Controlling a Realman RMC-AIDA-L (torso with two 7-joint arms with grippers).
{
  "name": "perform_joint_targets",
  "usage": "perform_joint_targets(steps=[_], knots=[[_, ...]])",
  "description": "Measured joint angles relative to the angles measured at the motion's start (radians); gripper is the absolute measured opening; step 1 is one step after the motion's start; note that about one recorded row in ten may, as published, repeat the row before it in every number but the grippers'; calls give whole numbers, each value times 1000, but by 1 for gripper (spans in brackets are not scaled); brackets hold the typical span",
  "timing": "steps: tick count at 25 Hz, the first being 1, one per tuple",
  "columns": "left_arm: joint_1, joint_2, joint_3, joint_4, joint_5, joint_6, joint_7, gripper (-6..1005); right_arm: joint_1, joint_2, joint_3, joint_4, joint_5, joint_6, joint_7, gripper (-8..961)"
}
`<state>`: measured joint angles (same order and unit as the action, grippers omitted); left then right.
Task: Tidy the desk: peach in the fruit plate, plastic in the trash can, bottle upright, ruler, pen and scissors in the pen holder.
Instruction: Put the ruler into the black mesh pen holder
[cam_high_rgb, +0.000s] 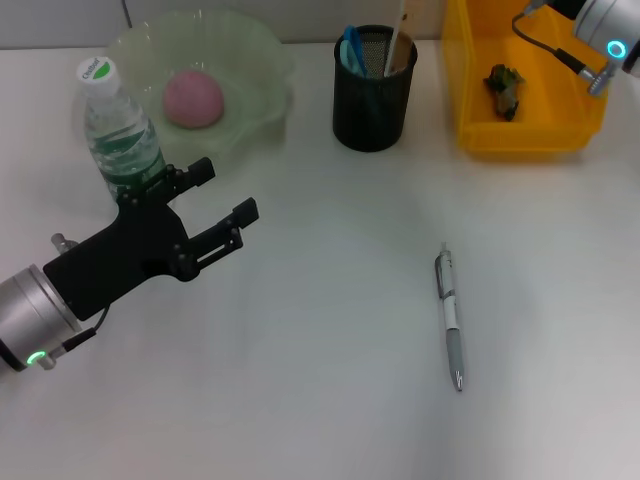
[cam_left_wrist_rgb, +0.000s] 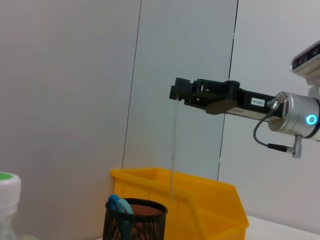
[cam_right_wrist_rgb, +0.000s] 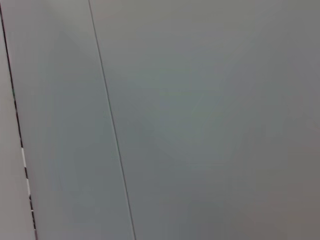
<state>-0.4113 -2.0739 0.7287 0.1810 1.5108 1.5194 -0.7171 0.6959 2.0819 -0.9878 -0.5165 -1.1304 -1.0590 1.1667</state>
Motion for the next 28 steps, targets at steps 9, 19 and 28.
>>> perform_joint_targets(steps=[9,19,28], knots=[[-5,0,0,-10,-1,2,4,757,34,1,-3,15,0,46,-28,382],[-6,0,0,-11,-3,2,2,757,86,4,-2,68,0,107,-107,382],[-6,0,0,-11,-3,4,1,757,116,5,-9,116,0,156,-157,382]])
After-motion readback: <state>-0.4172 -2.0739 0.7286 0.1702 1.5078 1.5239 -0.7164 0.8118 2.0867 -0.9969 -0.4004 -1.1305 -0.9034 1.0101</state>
